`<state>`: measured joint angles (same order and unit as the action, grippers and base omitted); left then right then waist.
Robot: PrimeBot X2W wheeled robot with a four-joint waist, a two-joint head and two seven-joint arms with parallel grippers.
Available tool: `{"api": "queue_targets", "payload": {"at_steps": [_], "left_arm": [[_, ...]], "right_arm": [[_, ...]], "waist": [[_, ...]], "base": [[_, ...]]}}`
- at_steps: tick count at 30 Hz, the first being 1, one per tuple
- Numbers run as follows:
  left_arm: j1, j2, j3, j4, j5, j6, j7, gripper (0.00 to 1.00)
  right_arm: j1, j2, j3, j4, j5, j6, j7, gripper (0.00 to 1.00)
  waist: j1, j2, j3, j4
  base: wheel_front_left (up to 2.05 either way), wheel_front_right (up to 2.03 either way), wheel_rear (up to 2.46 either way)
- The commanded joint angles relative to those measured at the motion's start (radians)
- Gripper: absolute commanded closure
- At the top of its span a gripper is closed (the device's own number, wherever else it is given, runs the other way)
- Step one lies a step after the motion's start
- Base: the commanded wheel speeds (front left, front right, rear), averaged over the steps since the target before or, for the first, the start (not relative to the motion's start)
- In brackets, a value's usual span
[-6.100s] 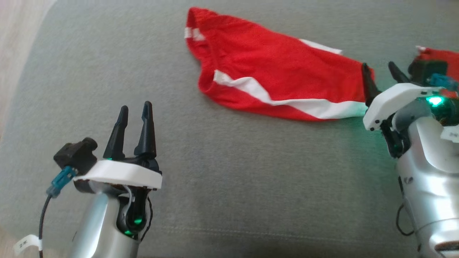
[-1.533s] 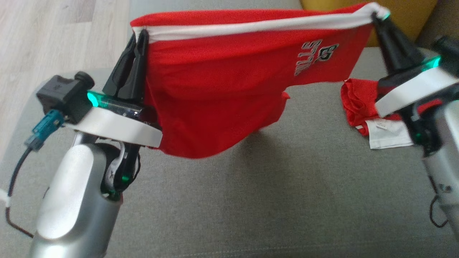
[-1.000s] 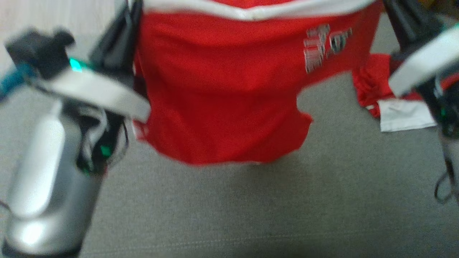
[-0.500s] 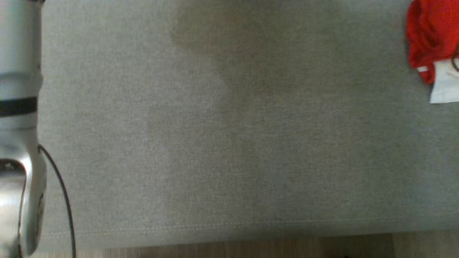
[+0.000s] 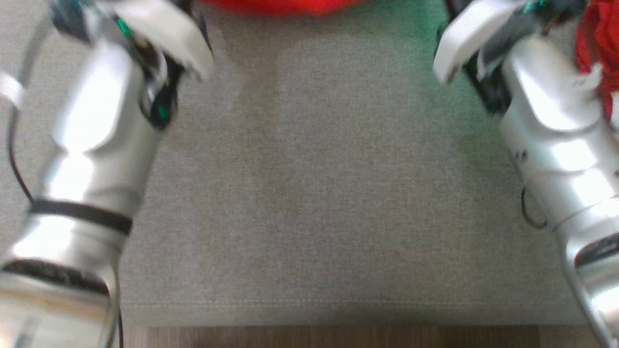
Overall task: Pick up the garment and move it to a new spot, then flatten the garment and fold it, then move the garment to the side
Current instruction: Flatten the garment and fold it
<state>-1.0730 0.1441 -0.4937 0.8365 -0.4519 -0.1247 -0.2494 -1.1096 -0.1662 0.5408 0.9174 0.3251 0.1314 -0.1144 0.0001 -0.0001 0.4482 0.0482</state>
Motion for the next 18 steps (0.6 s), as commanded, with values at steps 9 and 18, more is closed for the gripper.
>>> {"api": "queue_targets", "payload": {"at_steps": [9,18], "left_arm": [[0.233,0.068,-0.088,-0.031,-0.045,-0.006,-0.012,1.0],[0.384,0.091,-0.163,-0.073,-0.065,-0.006,-0.012,1.0]], "right_arm": [[0.144,-0.036,0.146,0.068,0.161,-0.001,0.079,1.0],[0.264,-0.151,0.309,0.005,0.338,-0.001,0.245,1.0]], "waist": [[-0.0001,0.0001,-0.148,0.018],[-0.0001,0.0001,-0.257,0.015]], "base": [[0.0,0.0,0.0],[0.0,0.0,0.0]]}}
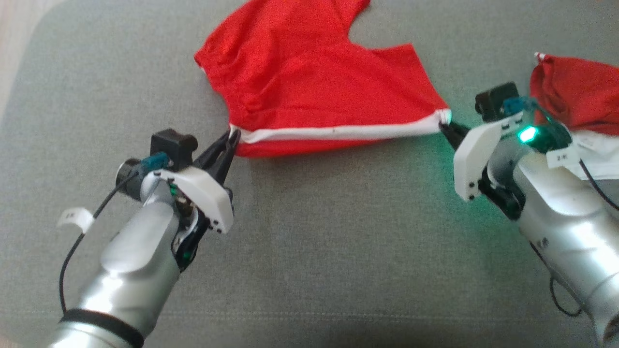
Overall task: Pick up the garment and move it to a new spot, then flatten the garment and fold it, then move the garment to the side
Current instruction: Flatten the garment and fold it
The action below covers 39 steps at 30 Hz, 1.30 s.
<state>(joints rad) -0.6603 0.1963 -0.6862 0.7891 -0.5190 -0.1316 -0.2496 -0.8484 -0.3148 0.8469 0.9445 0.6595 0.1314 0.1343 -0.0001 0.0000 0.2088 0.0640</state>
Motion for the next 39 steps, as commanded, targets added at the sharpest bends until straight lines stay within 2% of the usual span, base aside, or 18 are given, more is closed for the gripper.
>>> {"api": "queue_targets", "payload": {"at_steps": [1,8,18,26,29,33,39], "left_arm": [[-0.015,0.041,0.028,-0.031,0.005,0.001,-0.012,1.0],[0.102,0.041,0.033,-0.062,0.004,0.001,-0.012,1.0],[0.273,0.042,0.002,-0.13,-0.033,0.001,-0.012,1.0],[0.383,0.063,-0.016,-0.224,-0.072,0.001,0.008,1.0],[0.428,0.081,-0.022,-0.286,-0.086,0.005,0.032,1.0],[0.487,0.138,-0.041,-0.399,-0.104,0.004,0.078,1.0],[0.555,0.201,-0.044,-0.57,-0.128,0.022,0.136,1.0]], "right_arm": [[0.015,-0.016,0.022,-0.039,0.024,-0.001,0.009,1.0],[0.094,-0.116,0.151,-0.143,0.134,-0.001,0.067,1.0],[0.157,-0.305,0.335,-0.328,0.271,-0.001,0.11,1.0],[0.215,-0.424,0.397,-0.463,0.378,-0.001,0.196,1.0],[0.231,-0.477,0.408,-0.526,0.408,-0.001,0.241,1.0],[0.228,-0.537,0.42,-0.618,0.388,-0.001,0.269,1.0],[0.213,-0.583,0.415,-0.688,0.416,-0.001,0.282,1.0]], "waist": [[0.0001,0.0,-0.028,-0.002],[0.0001,0.0,-0.113,-0.009],[0.0001,0.0,-0.214,-0.023],[0.0001,0.0,-0.249,-0.039],[0.0001,0.0,-0.257,-0.047],[0.0001,0.0,-0.257,-0.062],[0.0001,0.0,-0.259,-0.067]], "base": [[0.0,0.0,0.0],[0.0,0.0,0.0],[0.0,0.0,0.0],[0.0,0.0,0.0],[0.0,0.0,0.0],[0.0,0.0,0.0],[0.0,0.0,0.0]]}}
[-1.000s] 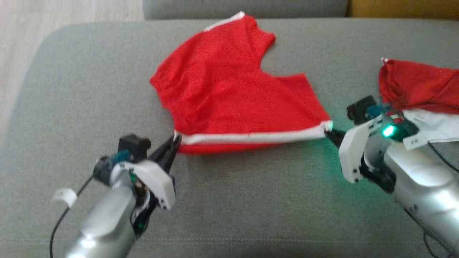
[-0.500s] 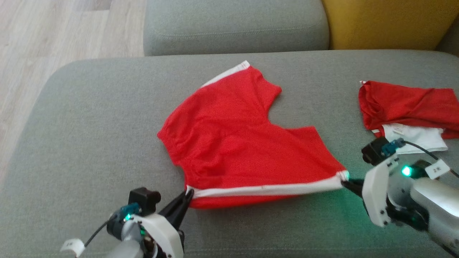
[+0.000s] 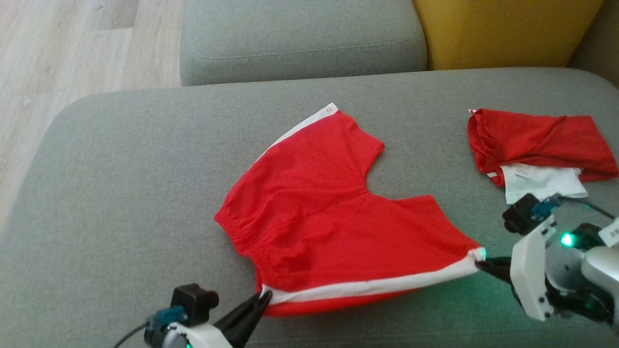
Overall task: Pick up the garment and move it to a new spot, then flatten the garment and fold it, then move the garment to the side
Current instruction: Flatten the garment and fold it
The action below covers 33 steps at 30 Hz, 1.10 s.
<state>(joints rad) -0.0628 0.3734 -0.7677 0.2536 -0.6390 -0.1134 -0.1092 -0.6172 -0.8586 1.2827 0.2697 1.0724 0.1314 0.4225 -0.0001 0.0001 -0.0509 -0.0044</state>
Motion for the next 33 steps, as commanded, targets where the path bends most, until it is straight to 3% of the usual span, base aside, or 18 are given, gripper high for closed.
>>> {"api": "queue_targets", "payload": {"at_steps": [1,6,14,24,33], "left_arm": [[-0.041,0.029,0.043,-0.058,-0.01,0.013,-0.001,1.0],[-0.075,0.026,0.081,-0.146,-0.025,0.045,-0.003,1.0],[-0.195,-0.017,0.101,-0.162,-0.027,0.042,0.0,1.0],[-0.37,-0.099,0.077,-0.006,-0.028,0.01,-0.003,1.0],[-0.499,-0.174,0.068,0.15,-0.034,-0.003,-0.037,1.0]], "right_arm": [[-0.027,-0.039,-0.025,-0.017,0.004,-0.001,-0.011,1.0],[-0.094,-0.006,-0.075,-0.003,0.011,-0.001,-0.037,1.0],[-0.231,0.066,-0.176,0.098,0.018,-0.001,-0.05,1.0],[-0.395,0.142,-0.195,0.241,-0.037,-0.001,-0.016,1.0],[-0.5,0.198,-0.171,0.343,-0.085,-0.001,-0.019,1.0]], "waist": [[0.0001,-0.0001,0.003,0.004],[0.0001,-0.0001,0.023,0.038],[0.0001,-0.0001,0.108,0.127],[0.0001,-0.0001,0.225,0.221],[0.0001,-0.0001,0.305,0.263]], "base": [[0.0,0.0,0.0],[0.0,0.0,0.0],[0.0,0.0,0.0],[0.0,0.0,0.0],[0.0,0.0,0.0]]}}
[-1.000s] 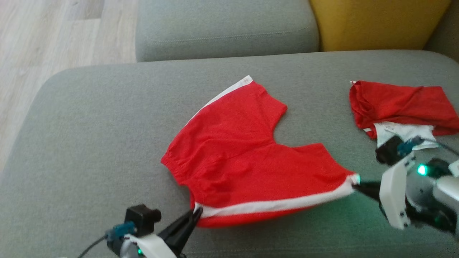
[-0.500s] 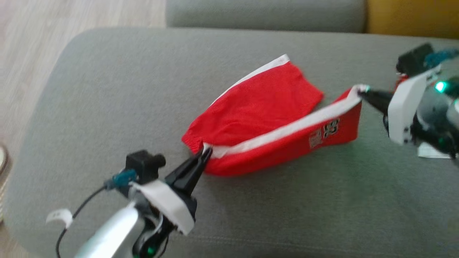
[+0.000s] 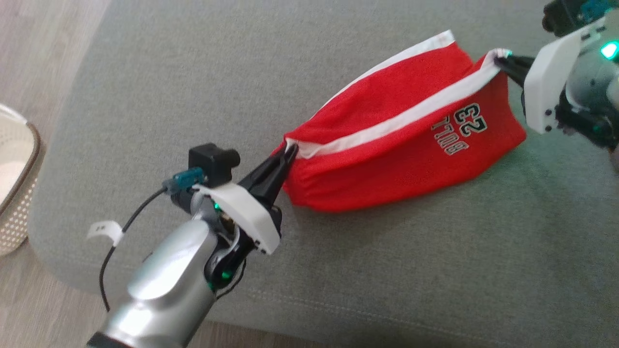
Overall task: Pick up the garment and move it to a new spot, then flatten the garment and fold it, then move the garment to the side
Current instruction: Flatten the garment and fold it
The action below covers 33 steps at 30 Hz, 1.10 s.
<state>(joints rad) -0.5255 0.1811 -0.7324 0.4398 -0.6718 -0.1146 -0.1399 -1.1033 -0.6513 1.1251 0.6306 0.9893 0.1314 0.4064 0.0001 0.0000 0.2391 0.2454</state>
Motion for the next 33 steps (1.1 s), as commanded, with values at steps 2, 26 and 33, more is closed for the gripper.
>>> {"api": "queue_targets", "payload": {"at_steps": [2,26,33], "left_arm": [[-0.066,0.002,0.035,-0.001,-0.002,-0.004,-0.024,1.0],[-0.237,-0.088,0.033,0.193,-0.001,-0.015,-0.12,1.0],[-0.244,-0.097,0.054,0.208,0.015,-0.016,-0.121,0.0]], "right_arm": [[-0.042,-0.003,0.0,0.0,-0.015,-0.001,-0.005,1.0],[-0.21,0.059,0.065,0.214,-0.06,-0.001,-0.167,1.0],[-0.204,0.091,0.054,0.275,-0.043,-0.001,-0.227,0.0]], "waist": [[-0.0001,0.0,0.036,0.022],[-0.0001,0.0,0.186,0.083],[-0.0001,0.0,0.189,0.08]], "base": [[0.0,0.0,0.0],[0.0,0.0,0.0],[0.0,0.0,0.0]]}}
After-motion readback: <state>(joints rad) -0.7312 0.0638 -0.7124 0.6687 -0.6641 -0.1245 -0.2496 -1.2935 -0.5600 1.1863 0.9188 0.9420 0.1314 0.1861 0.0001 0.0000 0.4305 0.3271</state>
